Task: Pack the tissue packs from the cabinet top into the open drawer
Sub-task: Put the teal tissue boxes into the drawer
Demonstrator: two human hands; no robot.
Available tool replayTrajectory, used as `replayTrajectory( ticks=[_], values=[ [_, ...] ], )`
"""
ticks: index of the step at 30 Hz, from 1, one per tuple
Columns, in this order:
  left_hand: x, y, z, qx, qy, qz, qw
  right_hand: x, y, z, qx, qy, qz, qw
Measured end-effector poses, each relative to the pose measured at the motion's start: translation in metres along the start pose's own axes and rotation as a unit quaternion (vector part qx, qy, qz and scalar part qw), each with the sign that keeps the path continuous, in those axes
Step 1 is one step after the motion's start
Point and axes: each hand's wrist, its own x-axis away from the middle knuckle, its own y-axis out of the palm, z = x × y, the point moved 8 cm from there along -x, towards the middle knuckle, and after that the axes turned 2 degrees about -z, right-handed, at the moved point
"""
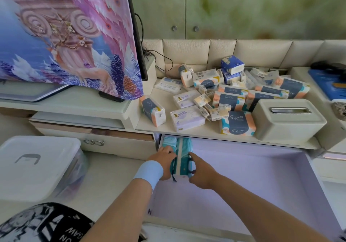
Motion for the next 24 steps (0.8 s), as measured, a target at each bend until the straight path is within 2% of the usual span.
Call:
replayTrajectory(
  ticks=[3, 5, 7, 9, 12, 15, 18, 20, 22, 24],
  values=[
    [-0.002, -0.006, 0.004, 0.024, -0.012, -0.013, 1.000, 0.001, -0.010, 0.003, -0.038, 0.021, 0.016, 0.999],
    [-0.002, -0.008, 0.007, 0.027, -0.020, -0.022, 0.999, 0.003, -0.012, 0.010, -0.120, 0.081, 0.027, 0.989],
    [0.000, -0.007, 0.013, -0.003, -0.019, -0.030, 0.999, 0.008, -0.003, 0.011, -0.207, 0.124, -0.019, 0.970],
    [0.003, -0.002, 0.019, -0.049, -0.022, -0.036, 0.998, 0.012, 0.006, 0.006, -0.263, 0.122, -0.069, 0.955],
    [0.004, 0.002, 0.023, -0.068, -0.031, -0.032, 0.997, 0.013, 0.006, 0.004, -0.263, 0.104, -0.078, 0.956],
    [0.005, 0.000, 0.022, -0.076, -0.023, -0.011, 0.997, 0.007, 0.001, 0.011, -0.278, 0.115, -0.024, 0.953],
    [0.005, -0.001, 0.018, -0.052, -0.029, -0.015, 0.998, 0.007, 0.000, -0.001, -0.246, 0.083, -0.038, 0.965],
    [0.004, -0.004, 0.019, -0.032, -0.035, -0.034, 0.998, 0.006, -0.007, -0.006, -0.159, 0.061, -0.040, 0.985],
    [0.001, -0.013, 0.020, -0.022, -0.035, -0.053, 0.998, 0.002, -0.024, -0.006, -0.041, 0.053, 0.005, 0.998],
    [-0.003, -0.033, 0.020, 0.006, -0.037, -0.042, 0.998, 0.002, -0.052, -0.009, 0.028, 0.058, 0.097, 0.993]
  ],
)
